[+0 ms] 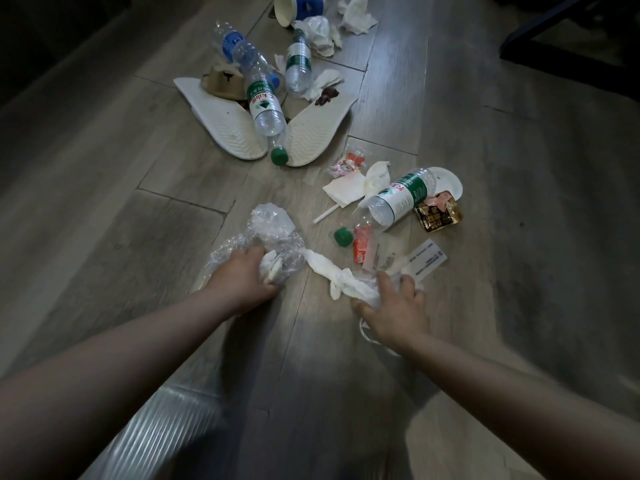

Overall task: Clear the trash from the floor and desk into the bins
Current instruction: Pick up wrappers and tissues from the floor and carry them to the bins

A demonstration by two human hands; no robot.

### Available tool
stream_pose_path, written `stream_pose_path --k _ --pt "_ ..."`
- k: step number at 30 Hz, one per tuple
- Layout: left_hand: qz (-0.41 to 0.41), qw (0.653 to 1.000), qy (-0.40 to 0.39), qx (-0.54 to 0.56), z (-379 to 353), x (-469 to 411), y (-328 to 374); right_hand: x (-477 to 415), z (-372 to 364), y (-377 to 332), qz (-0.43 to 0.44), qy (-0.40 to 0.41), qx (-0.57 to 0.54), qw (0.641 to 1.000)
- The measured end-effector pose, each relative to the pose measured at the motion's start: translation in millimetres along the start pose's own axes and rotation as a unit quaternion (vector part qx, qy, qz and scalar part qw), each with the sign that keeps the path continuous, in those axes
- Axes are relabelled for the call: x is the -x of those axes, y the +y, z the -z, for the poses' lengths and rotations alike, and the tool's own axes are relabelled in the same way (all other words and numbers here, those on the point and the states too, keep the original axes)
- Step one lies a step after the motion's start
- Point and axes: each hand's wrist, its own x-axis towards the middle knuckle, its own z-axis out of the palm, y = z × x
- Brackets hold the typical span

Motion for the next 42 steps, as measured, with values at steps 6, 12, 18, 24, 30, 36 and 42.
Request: stream_pose_path --k 6,12,18,24,30,36,42 --pt "-0.008 1.000 -0.001 0.004 -1 8 -6 3 29 24 0.113 -0.058 0.087 0.988" --pt "-0.011 1.000 0.001 0.013 0 15 -7 -24 24 24 0.141 -0.075 0.136 0.978" --pt "-0.021 0.999 0.008 0.024 -1 18 -10 -38 15 25 0.166 -0.067 0.170 0.969" --pt "-0.013 0.999 0.009 0.034 -1 18 -11 -23 2 34 0.190 0.022 0.139 0.972" --pt "-0.015 0.999 0.016 0.041 -1 21 -9 -13 -6 28 0.185 0.084 0.033 0.978" --pt "-0.011 0.999 0.006 0.046 0 26 -9 -21 7 20 0.139 0.077 -0.065 0.985" --pt "-0.011 0.999 0.008 0.048 0 29 -9 -33 12 20 0.103 0.081 -0.017 0.991"
